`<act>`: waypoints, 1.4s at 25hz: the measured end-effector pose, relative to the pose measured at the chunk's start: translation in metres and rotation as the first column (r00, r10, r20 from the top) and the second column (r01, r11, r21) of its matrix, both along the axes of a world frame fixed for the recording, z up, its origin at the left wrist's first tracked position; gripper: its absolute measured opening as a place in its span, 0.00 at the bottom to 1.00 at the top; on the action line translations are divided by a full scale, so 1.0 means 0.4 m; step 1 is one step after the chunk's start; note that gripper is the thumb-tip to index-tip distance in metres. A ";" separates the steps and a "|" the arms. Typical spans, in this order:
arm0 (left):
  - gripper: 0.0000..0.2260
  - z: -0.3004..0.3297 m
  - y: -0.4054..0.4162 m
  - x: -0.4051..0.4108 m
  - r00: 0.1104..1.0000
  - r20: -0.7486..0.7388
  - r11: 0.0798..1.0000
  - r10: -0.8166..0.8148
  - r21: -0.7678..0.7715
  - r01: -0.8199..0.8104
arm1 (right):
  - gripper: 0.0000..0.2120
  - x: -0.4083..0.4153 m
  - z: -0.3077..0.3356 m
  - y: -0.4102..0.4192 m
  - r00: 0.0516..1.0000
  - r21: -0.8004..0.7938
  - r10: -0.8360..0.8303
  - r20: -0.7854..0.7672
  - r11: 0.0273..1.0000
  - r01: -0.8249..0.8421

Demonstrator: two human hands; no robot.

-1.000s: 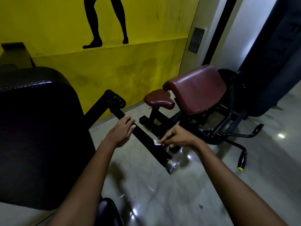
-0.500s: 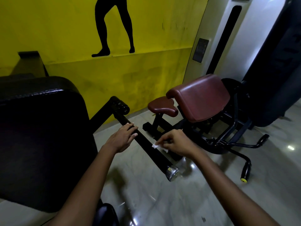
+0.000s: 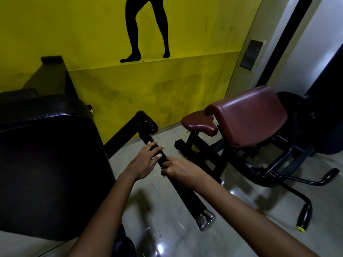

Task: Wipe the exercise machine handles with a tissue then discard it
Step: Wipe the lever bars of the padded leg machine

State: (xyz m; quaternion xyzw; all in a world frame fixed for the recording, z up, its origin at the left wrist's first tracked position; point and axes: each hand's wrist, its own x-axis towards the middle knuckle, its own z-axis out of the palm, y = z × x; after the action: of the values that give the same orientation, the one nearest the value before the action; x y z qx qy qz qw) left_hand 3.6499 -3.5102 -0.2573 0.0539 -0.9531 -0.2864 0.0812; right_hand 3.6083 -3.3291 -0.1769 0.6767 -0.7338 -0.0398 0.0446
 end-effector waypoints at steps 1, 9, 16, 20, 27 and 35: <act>0.19 -0.001 -0.001 -0.002 1.000 -0.007 1.000 0.000 0.010 0.001 | 0.05 0.002 0.007 0.003 0.998 -0.001 0.039 -0.049 0.999 -0.039; 0.18 0.014 -0.002 -0.007 1.000 0.021 1.000 0.005 -0.021 -0.004 | 0.13 -0.002 -0.040 -0.050 0.989 0.129 0.089 -0.114 0.989 -0.075; 0.19 0.030 0.009 -0.003 0.997 0.075 0.998 0.016 -0.062 -0.012 | 0.16 0.032 -0.061 -0.039 0.974 0.237 0.154 -0.169 0.965 -0.112; 0.20 0.040 0.026 0.010 0.995 0.099 0.997 0.027 -0.080 -0.019 | 0.16 0.079 -0.059 0.020 0.971 0.275 0.203 -0.123 0.947 -0.164; 0.22 0.057 0.061 0.043 0.991 0.135 0.994 0.011 -0.112 0.004 | 0.09 0.142 0.020 0.076 0.987 0.354 0.128 -0.101 0.931 -0.085; 0.19 0.113 0.116 0.090 0.993 0.120 0.992 0.013 -0.122 0.002 | 0.10 0.051 0.082 0.108 0.791 0.001 -0.272 0.548 0.946 0.325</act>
State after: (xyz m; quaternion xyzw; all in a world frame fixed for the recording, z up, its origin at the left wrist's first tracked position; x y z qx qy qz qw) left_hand 3.6858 -3.4639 -0.2120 0.0685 -0.9719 -0.2236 0.0276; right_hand 3.6285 -3.2861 -0.1440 0.5328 -0.8149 0.1806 -0.1395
